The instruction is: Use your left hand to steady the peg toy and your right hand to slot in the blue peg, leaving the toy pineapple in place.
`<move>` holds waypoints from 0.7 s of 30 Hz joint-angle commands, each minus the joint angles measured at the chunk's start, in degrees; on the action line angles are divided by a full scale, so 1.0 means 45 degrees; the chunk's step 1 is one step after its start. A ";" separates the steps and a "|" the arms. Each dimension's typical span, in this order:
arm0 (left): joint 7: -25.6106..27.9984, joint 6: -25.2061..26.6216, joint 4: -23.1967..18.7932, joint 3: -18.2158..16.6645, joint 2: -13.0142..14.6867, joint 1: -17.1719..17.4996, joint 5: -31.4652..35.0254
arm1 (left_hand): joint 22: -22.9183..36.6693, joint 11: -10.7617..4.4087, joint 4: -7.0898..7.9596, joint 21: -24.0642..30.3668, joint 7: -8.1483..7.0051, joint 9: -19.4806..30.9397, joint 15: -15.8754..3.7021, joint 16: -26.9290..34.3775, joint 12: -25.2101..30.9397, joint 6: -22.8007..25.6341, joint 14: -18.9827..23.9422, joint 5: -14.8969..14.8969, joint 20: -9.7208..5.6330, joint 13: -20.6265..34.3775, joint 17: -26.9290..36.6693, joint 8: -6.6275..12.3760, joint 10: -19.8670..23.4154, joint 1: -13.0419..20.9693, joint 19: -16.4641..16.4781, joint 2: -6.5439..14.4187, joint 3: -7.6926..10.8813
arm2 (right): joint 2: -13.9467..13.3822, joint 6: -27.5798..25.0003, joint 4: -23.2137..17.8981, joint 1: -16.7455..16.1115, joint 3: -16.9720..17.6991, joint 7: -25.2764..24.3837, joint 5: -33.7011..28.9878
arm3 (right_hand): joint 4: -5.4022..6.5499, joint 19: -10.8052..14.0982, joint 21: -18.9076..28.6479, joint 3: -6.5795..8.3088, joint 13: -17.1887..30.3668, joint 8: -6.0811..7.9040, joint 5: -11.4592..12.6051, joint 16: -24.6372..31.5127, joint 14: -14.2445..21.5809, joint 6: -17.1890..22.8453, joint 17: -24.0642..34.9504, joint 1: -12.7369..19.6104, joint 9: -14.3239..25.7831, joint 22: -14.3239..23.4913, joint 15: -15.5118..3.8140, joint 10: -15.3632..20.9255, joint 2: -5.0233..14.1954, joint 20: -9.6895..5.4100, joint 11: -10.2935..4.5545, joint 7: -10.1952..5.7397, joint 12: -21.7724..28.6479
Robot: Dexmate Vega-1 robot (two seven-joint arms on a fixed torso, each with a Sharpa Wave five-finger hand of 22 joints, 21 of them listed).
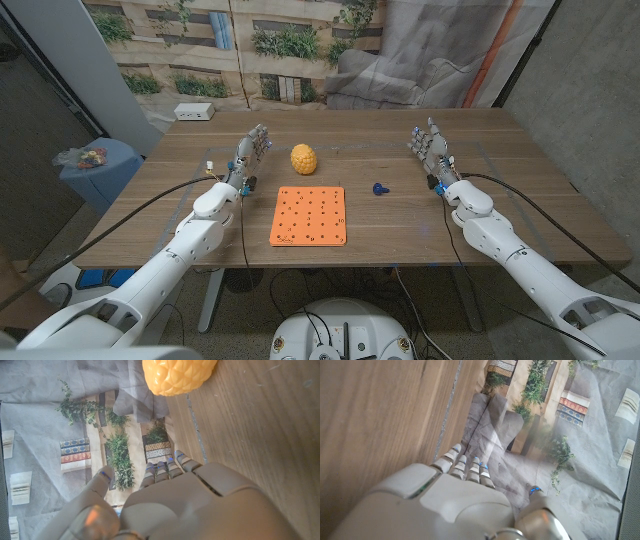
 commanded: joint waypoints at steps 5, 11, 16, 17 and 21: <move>0.0528 0.0236 -0.1069 -0.0113 0.0570 0.0535 0.0337 | 0.0041 0.0016 -0.0099 0.0050 0.0039 0.0016 -0.0039 0.0044 0.0082 0.0008 -0.0076 0.0060 -0.0508 0.0036 0.0057 0.0078 -0.0050 0.0046 0.0154 0.0698 0.0112 | 0.0023 0.0115 0.0111 0.0214 -0.0320 -0.0078 -0.0552 | 0.0024 0.0040 0.0082 0.0027 0.0011 0.0085 0.0065 0.0056 -0.0112 0.0078 -0.0017 0.0045 0.0043 0.0030 -0.0030 0.0090 0.0265 -0.0024 0.0019 -0.0025 0.0056; 0.1052 0.0432 -0.1720 -0.0230 0.0734 0.0970 0.0406 | 0.0042 -0.0014 -0.0156 0.0052 0.0021 0.0017 -0.0042 0.0041 0.0088 0.0013 -0.0060 0.0057 -0.0495 0.0036 0.0058 0.0078 -0.0019 0.0066 0.0191 0.0707 0.0130 | -0.0250 -0.0064 -0.0139 0.0296 -0.0434 -0.0126 -0.0898 | 0.0016 0.0046 0.0089 0.0024 0.0005 0.0073 0.0079 0.0050 -0.0104 0.0049 -0.0054 0.0093 0.0041 0.0029 -0.0040 0.0085 0.0252 -0.0035 0.0015 -0.0023 0.0051; 0.1215 0.0454 -0.1800 -0.0263 0.0697 0.1080 0.0397 | 0.0044 -0.0001 -0.0194 0.0052 0.0015 0.0018 -0.0058 0.0045 0.0097 0.0015 -0.0034 0.0054 -0.0493 0.0036 0.0059 0.0078 0.0017 0.0078 0.0214 0.0710 0.0141 | -0.0702 -0.0333 -0.0773 0.0193 -0.0589 -0.0625 -0.1657 | -0.0029 0.0072 0.0100 0.0020 0.0000 0.0066 0.0089 0.0046 -0.0080 0.0029 -0.0100 0.0164 0.0039 0.0026 -0.0041 0.0096 0.0205 -0.0034 0.0016 -0.0046 0.0052; 0.1226 0.0467 -0.1820 -0.0266 0.0705 0.1094 0.0398 | 0.0044 -0.0016 -0.0208 0.0051 0.0023 0.0018 -0.0059 0.0041 0.0091 0.0014 -0.0036 0.0053 -0.0492 0.0036 0.0059 0.0077 0.0008 0.0083 0.0218 0.0712 0.0145 | -0.0762 -0.0359 -0.0885 0.0157 -0.0596 -0.0691 -0.1742 | -0.0046 0.0078 0.0103 0.0020 -0.0001 0.0067 0.0093 0.0043 -0.0075 0.0029 -0.0115 0.0189 0.0039 0.0026 -0.0045 0.0105 0.0191 -0.0037 0.0022 -0.0079 0.0055; 0.1337 0.0579 -0.1921 -0.0288 0.0773 0.1157 0.0428 | 0.0046 -0.0028 -0.0252 0.0045 0.0003 0.0019 -0.0066 0.0036 0.0084 0.0020 -0.0033 0.0051 -0.0488 0.0037 0.0060 0.0077 0.0007 0.0097 0.0227 0.0720 0.0160 | -0.1181 -0.0749 -0.1483 0.0041 -0.0704 -0.0895 -0.2204 | -0.0122 0.0099 0.0111 0.0026 -0.0007 0.0081 0.0105 0.0048 -0.0016 0.0062 -0.0177 0.0287 0.0038 0.0023 -0.0071 0.0146 0.0139 -0.0056 0.0014 -0.0225 0.0067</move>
